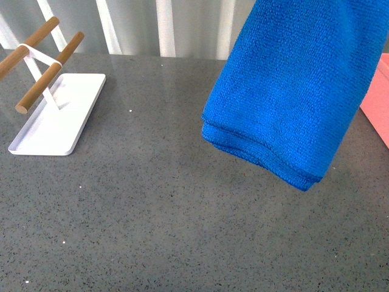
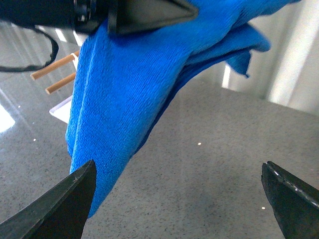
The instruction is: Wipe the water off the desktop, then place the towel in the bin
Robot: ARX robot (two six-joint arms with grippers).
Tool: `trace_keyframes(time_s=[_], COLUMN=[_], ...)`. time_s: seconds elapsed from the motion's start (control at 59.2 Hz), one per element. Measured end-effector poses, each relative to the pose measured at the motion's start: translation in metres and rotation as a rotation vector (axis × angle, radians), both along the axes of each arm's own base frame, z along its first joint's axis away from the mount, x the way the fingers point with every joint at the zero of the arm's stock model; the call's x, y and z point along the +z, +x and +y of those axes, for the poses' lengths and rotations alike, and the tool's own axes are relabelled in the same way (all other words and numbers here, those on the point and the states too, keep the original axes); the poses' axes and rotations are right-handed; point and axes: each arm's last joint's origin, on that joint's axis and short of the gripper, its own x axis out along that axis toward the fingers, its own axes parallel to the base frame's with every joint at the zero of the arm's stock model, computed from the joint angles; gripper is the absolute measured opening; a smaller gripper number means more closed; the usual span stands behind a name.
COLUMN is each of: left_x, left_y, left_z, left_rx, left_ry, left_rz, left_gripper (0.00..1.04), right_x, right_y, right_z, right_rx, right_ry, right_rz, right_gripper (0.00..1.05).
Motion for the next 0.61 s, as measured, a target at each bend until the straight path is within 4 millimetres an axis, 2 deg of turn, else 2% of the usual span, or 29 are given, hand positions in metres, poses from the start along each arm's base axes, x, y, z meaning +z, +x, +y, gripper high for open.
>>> trace_keyframes(time_s=[0.203, 0.456, 0.541, 0.608], left_x=[0.008, 0.010, 0.010, 0.010], left_y=[0.003, 0.004, 0.004, 0.004], left_z=[0.001, 0.000, 0.000, 0.000], left_rx=[-0.003, -0.008, -0.009, -0.012], left_ry=[-0.049, -0.068, -0.079, -0.082], left_rz=[0.024, 0.035, 0.044, 0.049], left_gripper=[0.05, 0.05, 0.05, 0.05], right_x=[-0.022, -0.027, -0.024, -0.023], right_y=[0.017, 0.038, 0.047, 0.050], right_z=[0.036, 0.052, 0.054, 0.055], right_rx=[0.150, 0.193, 0.177, 0.174], right_ry=[-0.047, -0.110, -0.119, -0.119], right_rz=[-0.009, -0.074, -0.109, -0.116], right_gripper=[0.98, 0.98, 0.82, 0.73])
